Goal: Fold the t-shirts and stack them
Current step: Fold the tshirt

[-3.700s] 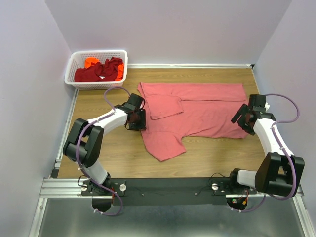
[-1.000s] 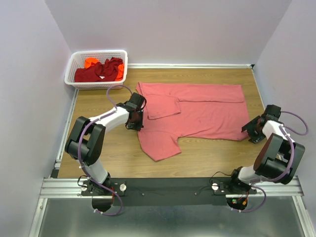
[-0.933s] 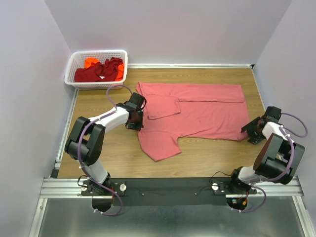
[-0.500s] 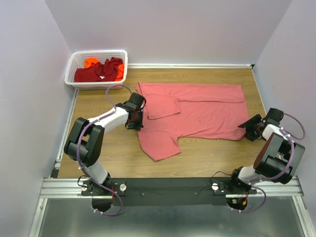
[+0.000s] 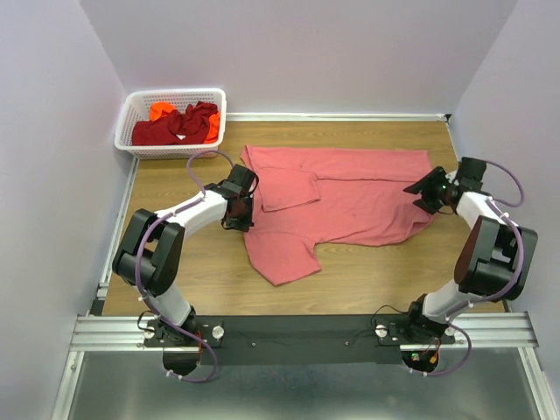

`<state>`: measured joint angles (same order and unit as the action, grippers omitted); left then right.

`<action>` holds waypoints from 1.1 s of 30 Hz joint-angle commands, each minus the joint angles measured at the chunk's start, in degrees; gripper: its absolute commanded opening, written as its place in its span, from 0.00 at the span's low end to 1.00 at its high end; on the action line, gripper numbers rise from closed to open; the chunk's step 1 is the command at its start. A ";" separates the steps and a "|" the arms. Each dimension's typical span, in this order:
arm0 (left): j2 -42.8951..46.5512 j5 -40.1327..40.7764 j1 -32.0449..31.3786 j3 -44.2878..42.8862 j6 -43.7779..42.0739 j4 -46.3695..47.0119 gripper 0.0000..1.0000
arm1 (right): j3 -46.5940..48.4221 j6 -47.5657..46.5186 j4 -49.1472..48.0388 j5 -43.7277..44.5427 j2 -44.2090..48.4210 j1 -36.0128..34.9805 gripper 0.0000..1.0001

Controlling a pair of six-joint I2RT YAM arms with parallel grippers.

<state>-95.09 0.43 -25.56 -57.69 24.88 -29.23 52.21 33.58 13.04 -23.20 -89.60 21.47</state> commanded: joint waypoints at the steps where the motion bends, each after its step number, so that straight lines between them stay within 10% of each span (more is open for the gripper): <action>1: 1.75 0.01 0.25 1.09 -0.19 0.67 0.00 | 2.63 1.75 0.41 1.57 -3.74 -3.10 0.61; 10: 1.92 0.10 0.25 1.00 -0.19 0.67 0.00 | 4.67 -4.67 14.38 24.42 5.48 -1.18 0.61; 33: 2.72 0.10 0.25 2.41 -0.19 1.02 0.00 | -9.40 6.41 -0.03 13.36 4.26 2.52 0.55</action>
<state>-94.26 0.43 -25.56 -56.27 24.88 -28.36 44.18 38.46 16.23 -8.58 -84.38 23.31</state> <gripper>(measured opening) 0.009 0.555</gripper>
